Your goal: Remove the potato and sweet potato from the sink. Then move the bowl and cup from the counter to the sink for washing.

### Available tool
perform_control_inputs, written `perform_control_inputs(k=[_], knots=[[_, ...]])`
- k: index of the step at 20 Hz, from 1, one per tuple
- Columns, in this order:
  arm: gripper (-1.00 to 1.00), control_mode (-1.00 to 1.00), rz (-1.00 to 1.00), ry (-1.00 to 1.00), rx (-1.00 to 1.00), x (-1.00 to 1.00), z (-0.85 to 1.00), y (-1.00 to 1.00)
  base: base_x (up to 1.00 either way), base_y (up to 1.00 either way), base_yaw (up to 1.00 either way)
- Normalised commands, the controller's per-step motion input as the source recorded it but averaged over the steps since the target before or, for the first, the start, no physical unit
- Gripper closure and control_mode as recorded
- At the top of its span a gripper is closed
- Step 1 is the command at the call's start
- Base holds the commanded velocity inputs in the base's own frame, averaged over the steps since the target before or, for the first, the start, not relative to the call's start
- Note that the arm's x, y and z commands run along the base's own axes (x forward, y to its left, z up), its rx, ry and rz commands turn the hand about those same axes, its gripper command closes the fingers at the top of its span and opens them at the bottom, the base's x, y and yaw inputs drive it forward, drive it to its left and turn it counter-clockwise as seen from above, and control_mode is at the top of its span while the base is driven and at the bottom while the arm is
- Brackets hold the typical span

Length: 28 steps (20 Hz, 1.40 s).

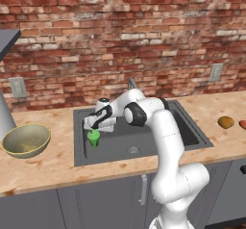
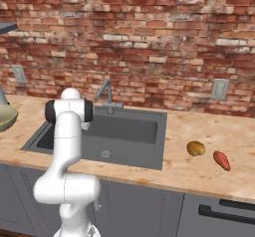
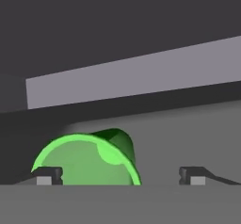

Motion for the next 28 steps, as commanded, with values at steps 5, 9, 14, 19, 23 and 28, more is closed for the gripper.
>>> perform_control_inputs(k=[5,9,14,19,23,28], knots=[[-1.00,-1.00,0.00,0.00,0.00,-0.06,0.28,0.00,0.00,0.00,0.00],[-1.00,-1.00,0.00,0.00,0.00,-0.13,0.32,0.02,0.00,0.00,0.00],[-1.00,-1.00,0.00,0.01,0.00,-0.17,0.35,0.01,0.00,0.00,0.00],[-1.00,-1.00,0.00,0.04,0.00,-0.21,0.34,0.06,0.00,0.00,0.00],[-1.00,-1.00,0.00,0.09,0.00,-0.26,0.33,0.07,0.00,0.00,0.00],[-1.00,-1.00,0.00,0.10,0.00,-0.28,0.34,0.07,0.00,0.00,0.00]])
